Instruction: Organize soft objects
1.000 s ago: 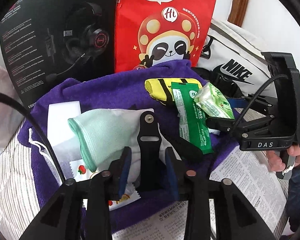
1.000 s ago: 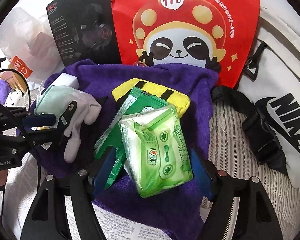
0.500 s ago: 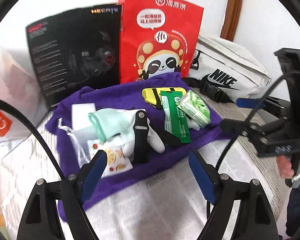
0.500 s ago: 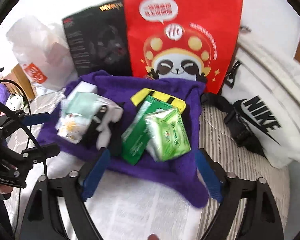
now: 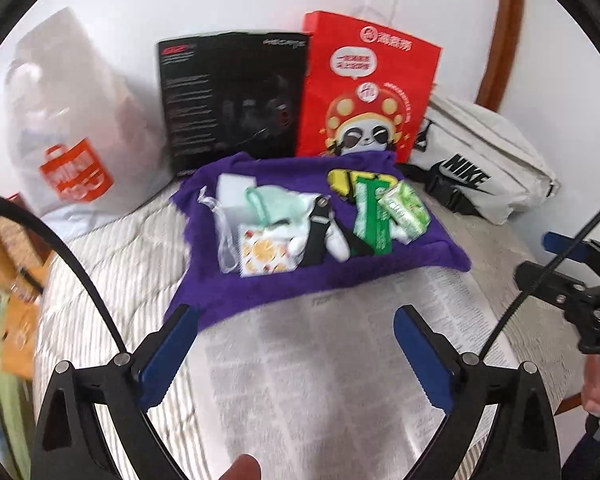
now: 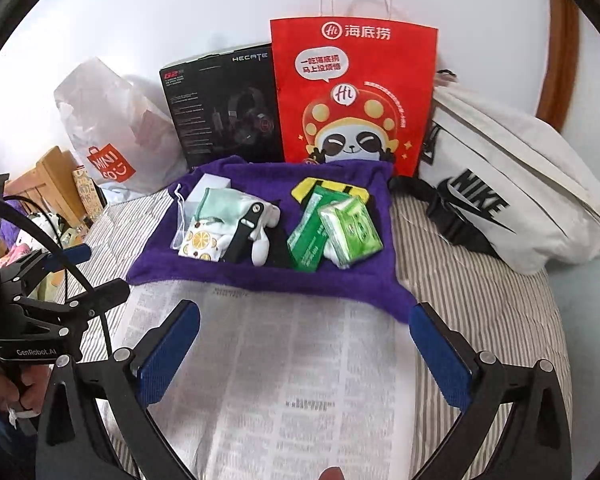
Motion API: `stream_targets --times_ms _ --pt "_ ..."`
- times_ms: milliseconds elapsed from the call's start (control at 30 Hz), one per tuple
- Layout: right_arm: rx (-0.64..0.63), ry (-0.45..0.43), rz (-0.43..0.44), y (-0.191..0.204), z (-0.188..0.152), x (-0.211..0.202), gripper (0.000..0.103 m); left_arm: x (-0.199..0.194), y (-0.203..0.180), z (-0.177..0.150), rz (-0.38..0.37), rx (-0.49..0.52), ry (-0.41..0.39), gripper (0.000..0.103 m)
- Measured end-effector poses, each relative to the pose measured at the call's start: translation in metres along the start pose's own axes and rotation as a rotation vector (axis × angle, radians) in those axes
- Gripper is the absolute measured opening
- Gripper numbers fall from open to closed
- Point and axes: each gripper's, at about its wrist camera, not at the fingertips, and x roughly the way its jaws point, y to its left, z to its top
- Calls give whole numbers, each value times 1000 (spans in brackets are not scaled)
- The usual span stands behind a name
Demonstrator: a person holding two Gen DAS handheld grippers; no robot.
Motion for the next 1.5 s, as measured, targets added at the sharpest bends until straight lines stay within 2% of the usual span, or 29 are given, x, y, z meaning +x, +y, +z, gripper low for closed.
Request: stream_targets --times_ms 100,367,600,1100,1500 --pt "14 3 -21 1 -8 -11 103 -9 -2 -9 41 -31 12 99" --pt "12 11 -33 1 -30 -36 103 -27 -16 -27 79 -67 0 99" --pt "19 24 -52 2 -44 -41 103 -39 -15 -36 110 -115 8 99" --pt "9 22 -36 14 -47 -48 103 -48 -9 -42 159 -130 10 99" --pt "27 24 -47 10 -45 -50 103 -50 -12 -43 157 -122 11 99"
